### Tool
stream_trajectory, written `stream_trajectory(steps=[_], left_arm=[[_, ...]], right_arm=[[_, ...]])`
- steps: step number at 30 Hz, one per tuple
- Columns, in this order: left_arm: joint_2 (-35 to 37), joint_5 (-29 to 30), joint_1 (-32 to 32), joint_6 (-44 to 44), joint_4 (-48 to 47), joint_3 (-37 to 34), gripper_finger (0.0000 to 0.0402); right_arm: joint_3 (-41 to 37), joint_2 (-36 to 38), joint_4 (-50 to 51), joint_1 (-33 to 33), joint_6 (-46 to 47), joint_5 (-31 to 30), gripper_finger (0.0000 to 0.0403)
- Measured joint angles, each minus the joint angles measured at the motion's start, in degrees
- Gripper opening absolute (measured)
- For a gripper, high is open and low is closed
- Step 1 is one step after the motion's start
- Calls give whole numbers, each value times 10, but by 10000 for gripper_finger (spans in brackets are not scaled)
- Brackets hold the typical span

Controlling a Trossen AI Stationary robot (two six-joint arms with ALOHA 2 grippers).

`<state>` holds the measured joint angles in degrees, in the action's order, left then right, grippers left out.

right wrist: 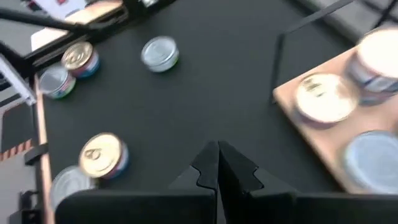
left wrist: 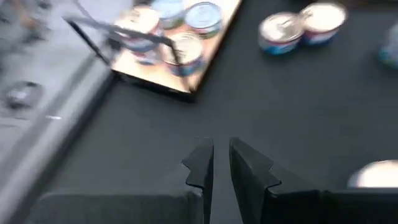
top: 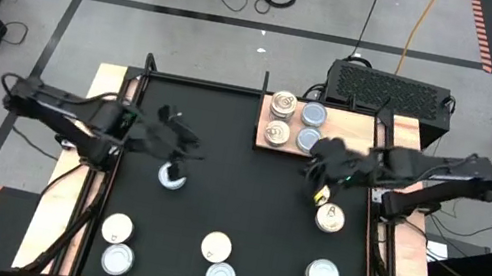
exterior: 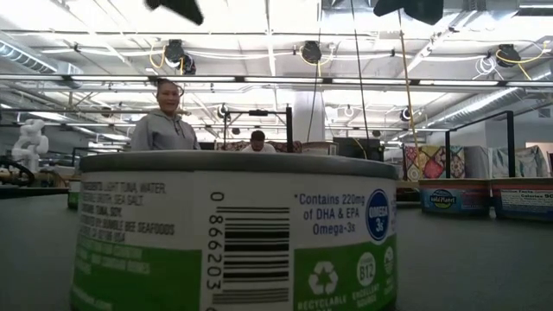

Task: Stack canned seafood by type on shelf
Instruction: Stack the blue pink tuna can on top of the other blue pink tuna can on the shelf

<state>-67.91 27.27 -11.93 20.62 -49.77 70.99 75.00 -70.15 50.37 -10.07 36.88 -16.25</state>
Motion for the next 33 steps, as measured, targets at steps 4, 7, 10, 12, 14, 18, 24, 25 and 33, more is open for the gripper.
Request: stream_trajectory(steps=[4,7,10,12,14,18,24,25,33], left_arm=[[72,-36,-38,78,89,-117,54],[92,-41,-71,110,100,-164,54],[97,-43,-101,121,102,-195,54],[96,-48,-121,121,103,-211,54],[95,-52,-136,121,102,-227,54],[94,-65,-161,121,102,-250,54],[94,-62,-178,150,109,-256,54],[94,-62,-179,151,114,-256,54],[94,-73,-197,106,132,-256,107]], right_arm=[[0,-49,-40,-32,32,0,0],[0,-85,-90,-48,53,0,0],[0,-118,-136,-63,76,1,0],[0,-135,-169,-76,84,2,0],[0,-150,-196,-87,94,23,0],[0,-175,-235,-110,122,37,0],[0,-189,-243,-126,163,30,0],[0,-189,-243,-127,165,30,0],[0,-188,-245,-125,143,25,0]])
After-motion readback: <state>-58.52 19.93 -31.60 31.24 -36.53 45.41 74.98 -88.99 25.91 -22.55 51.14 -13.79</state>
